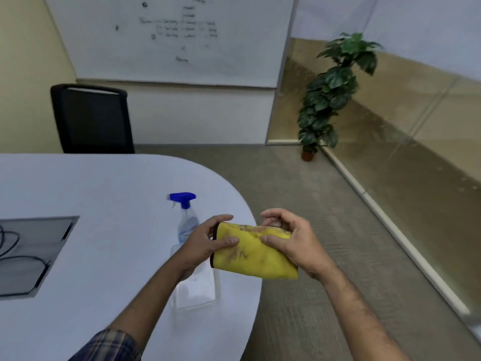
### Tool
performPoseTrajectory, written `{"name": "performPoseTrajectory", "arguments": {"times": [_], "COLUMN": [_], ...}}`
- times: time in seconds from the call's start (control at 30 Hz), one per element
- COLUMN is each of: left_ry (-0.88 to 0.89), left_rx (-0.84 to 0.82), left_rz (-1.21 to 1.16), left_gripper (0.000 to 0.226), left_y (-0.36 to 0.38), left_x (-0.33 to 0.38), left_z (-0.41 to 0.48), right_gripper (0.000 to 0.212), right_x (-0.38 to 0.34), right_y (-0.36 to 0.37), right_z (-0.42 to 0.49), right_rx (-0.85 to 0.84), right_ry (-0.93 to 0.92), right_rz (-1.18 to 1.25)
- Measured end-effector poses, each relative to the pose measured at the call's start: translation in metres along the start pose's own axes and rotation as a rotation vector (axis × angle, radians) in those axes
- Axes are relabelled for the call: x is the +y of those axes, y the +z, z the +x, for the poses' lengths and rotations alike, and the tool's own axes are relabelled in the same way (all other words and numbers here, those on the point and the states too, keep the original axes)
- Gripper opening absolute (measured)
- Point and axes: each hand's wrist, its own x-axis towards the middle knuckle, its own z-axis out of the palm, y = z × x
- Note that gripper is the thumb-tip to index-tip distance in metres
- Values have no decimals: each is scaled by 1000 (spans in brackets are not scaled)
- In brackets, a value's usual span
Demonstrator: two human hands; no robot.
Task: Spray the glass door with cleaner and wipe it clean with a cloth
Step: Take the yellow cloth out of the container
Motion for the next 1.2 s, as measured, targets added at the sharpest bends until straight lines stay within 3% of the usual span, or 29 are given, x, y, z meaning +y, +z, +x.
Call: {"name": "performPoseTrajectory", "arguments": {"times": [0.2, 0.33, 0.5, 0.67, 0.77, 1.0, 1.2], "left_ry": [101, 193, 333, 410, 410, 316, 286], "left_rx": [-72, -127, -196, -290, -361, -511, -748], "left_rz": [73, 45, 9, 9, 5, -107, -145], "left_gripper": [22, 22, 22, 18, 15, 16, 24], "left_y": [86, 167, 289, 414, 483, 637, 780], "left_x": [33, 60, 94, 119, 128, 140, 150], "left_z": [6, 3, -5, -11, -14, -7, 6], "right_gripper": [44, 42, 21, 40, 30, 16, 31], "right_x": [-7, -1, 4, 7, 7, 19, 35], "right_y": [-84, -151, -247, -342, -393, -494, -581], "right_z": [-53, -96, -168, -252, -297, -375, -429], "right_rx": [173, 278, 411, 453, 516, 891, 1301], "right_ry": [-9, 28, 72, 160, 185, 151, 100], "right_rz": [-54, -31, -15, 50, 19, -35, -48]}}
